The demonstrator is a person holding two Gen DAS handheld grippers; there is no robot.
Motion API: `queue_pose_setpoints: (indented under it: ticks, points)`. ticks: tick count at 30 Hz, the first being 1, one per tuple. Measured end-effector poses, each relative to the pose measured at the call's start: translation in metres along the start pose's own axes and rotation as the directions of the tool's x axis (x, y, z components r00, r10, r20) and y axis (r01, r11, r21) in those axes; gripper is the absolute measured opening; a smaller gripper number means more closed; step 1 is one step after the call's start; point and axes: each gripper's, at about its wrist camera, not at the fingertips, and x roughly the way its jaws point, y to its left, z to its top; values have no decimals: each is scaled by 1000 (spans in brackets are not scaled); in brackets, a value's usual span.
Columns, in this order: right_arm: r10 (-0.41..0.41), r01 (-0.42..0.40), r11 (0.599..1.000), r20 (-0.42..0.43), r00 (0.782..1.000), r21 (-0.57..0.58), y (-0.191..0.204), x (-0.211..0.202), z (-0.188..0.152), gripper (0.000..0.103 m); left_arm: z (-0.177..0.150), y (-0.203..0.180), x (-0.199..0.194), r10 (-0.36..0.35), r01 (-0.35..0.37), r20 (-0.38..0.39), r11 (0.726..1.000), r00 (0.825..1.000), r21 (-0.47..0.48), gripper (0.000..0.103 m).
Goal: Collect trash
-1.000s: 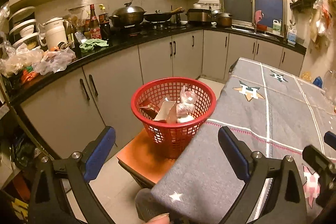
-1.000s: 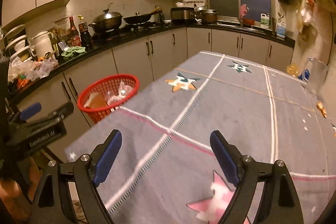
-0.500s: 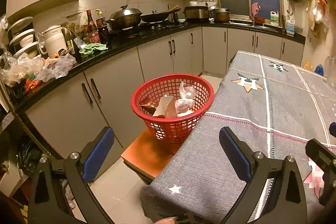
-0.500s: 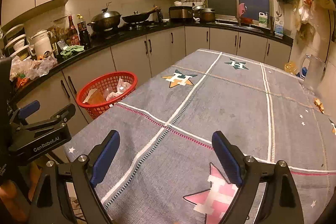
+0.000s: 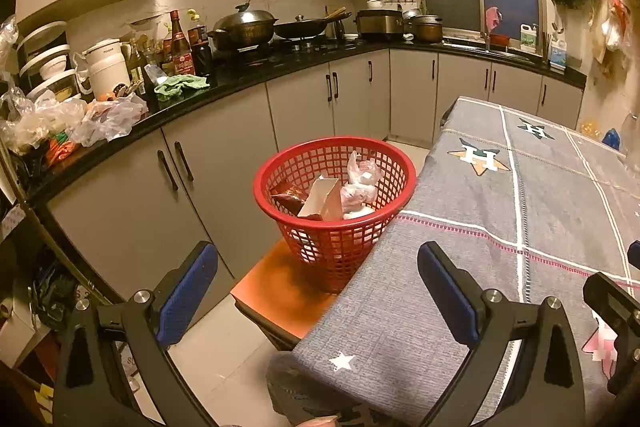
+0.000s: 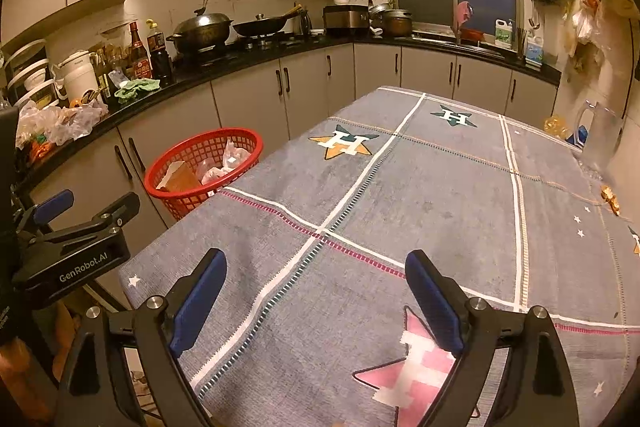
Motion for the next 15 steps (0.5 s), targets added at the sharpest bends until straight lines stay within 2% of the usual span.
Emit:
queue_pose_setpoints:
  ticks: [15]
  points:
    - [0, 1, 1000, -5, 1000, 19, -2, -3, -2, 94, 1, 2, 4, -13, 13, -13, 1000, 1000, -5, 100]
